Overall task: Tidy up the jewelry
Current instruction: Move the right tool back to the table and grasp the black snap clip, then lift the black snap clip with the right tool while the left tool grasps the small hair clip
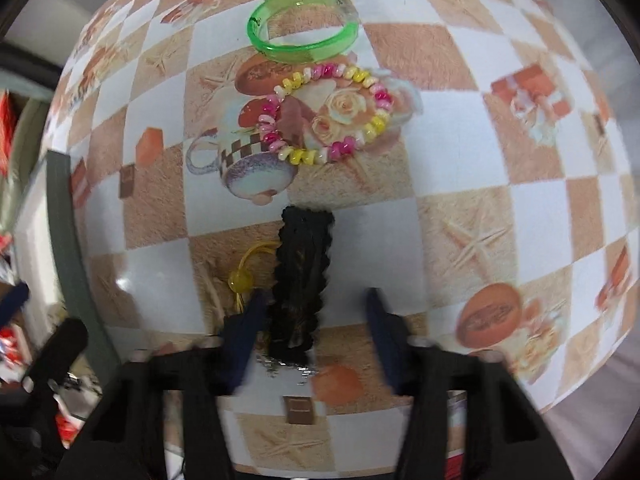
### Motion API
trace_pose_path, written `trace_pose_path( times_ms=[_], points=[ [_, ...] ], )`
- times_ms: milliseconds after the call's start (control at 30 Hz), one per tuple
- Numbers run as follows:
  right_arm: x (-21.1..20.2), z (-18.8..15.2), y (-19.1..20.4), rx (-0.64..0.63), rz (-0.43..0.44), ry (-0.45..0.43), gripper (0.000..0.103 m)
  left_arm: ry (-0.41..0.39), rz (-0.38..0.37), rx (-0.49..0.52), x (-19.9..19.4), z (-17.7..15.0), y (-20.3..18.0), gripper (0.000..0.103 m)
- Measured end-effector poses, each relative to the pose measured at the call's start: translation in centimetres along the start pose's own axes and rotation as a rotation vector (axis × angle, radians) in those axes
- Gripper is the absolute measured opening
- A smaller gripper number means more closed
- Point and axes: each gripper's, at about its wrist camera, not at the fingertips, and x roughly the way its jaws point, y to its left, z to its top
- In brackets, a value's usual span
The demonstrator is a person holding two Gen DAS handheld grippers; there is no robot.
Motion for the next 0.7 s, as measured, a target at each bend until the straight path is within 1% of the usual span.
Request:
trace_pose_path(
  times_ms=[33, 167, 233, 333, 500, 633, 700],
  points=[
    [0.0, 0.0, -0.2, -0.004, -0.005, -0.006, 0.030, 0.001, -0.001, 0.004, 0.1, 0.1, -0.3, 0.103],
    [-0.2, -0.1, -1.9, 0.026, 0.025, -0.016, 0.030, 0.008, -0.012, 0.029, 0.8, 0.6, -1.6, 0.103],
    [-0.3, -0.1, -3.0, 0.058, 0.059, -0.026, 0.029, 0.010, -0.019, 0.044, 1.1, 0.8, -2.4, 0.103],
    [-0.5, -0.1, -4.5, 0.083, 0.087, -0.034, 0.029, 0.013, -0.029, 0.064, 1.7, 1.0, -3.6, 0.103],
    [-0.7, -0.2, -6.8, 0.144, 0.174, -0.044, 0.029, 0.044, -0.058, 0.091, 3.1, 1.2, -5.3, 0.103],
    [-0.5, 0.8, -7.0, 0.181, 0.221, -0.048, 0.029, 0.068, -0.100, 0.101, 4.1, 1.3, -6.4, 0.103],
    [-0.2, 0.2, -7.9, 0.194, 0.245, -0.049, 0.029, 0.072, -0.098, 0.109, 4.5, 1.3, -6.9, 0.093]
  ],
)
